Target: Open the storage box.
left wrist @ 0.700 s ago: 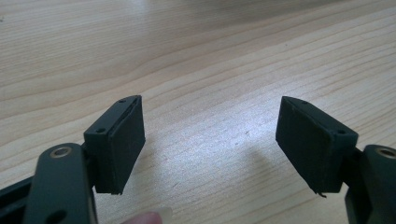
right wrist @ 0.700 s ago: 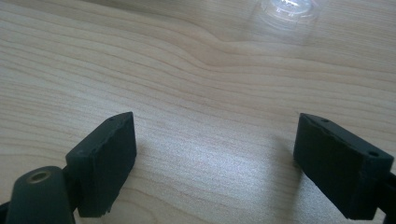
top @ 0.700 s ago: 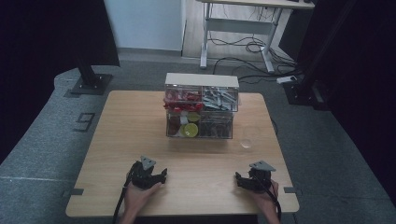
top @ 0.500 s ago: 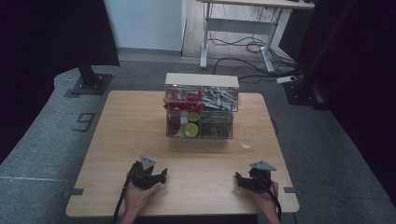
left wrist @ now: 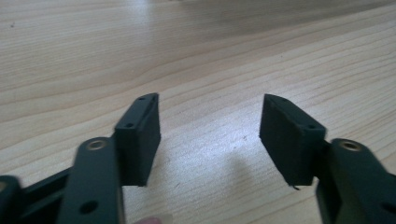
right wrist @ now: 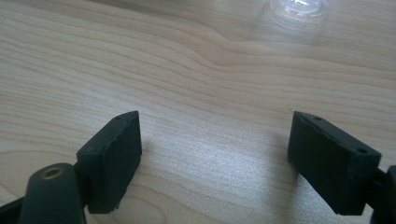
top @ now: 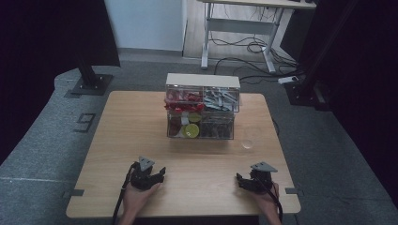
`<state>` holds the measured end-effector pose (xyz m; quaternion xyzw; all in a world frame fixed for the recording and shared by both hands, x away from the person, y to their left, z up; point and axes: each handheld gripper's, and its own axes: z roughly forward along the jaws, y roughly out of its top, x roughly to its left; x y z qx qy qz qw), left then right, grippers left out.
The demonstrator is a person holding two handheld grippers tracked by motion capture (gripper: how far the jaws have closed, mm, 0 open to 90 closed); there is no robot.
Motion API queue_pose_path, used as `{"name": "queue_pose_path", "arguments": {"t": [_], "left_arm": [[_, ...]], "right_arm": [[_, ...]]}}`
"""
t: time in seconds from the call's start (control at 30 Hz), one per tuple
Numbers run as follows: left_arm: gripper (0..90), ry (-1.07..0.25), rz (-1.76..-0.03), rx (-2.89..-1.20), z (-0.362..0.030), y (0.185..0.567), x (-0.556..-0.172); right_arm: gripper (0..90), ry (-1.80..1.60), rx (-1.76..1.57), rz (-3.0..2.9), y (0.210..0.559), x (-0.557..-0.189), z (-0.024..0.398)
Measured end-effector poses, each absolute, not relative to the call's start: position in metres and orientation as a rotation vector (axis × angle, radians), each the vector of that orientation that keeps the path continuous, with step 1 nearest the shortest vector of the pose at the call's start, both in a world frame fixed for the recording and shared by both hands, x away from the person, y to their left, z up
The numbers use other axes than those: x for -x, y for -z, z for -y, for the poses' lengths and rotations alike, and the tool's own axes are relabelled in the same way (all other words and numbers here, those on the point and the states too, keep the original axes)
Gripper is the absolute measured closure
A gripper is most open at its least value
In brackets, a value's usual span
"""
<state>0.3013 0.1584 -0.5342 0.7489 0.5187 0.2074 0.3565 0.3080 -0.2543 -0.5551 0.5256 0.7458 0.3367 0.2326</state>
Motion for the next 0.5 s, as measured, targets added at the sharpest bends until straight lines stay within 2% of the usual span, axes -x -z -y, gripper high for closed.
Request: {"name": "queue_pose_path", "arguments": {"t": [0.13, 0.27, 0.3, 0.33, 0.5], "left_arm": [[47.0, -0.549, -1.345, -1.914, -0.16, 0.531, -0.3], [58.3, -0.581, -1.356, -1.905, -0.162, 0.528, -0.298], [61.4, -0.653, -1.362, -1.926, -0.163, 0.526, -0.296], [63.8, -0.669, -1.356, -1.925, -0.163, 0.524, -0.295], [76.6, -0.669, -1.3, -1.906, -0.164, 0.516, -0.29]], "right_arm": [[19.5, -0.932, -1.437, -2.054, 0.555, -0.308, 0.254], [19.5, -0.933, -1.435, -2.056, 0.555, -0.308, 0.254], [19.5, -0.933, -1.434, -2.057, 0.555, -0.308, 0.254], [19.5, -0.933, -1.434, -2.057, 0.555, -0.308, 0.254], [19.6, -0.933, -1.434, -2.057, 0.555, -0.308, 0.254]]}}
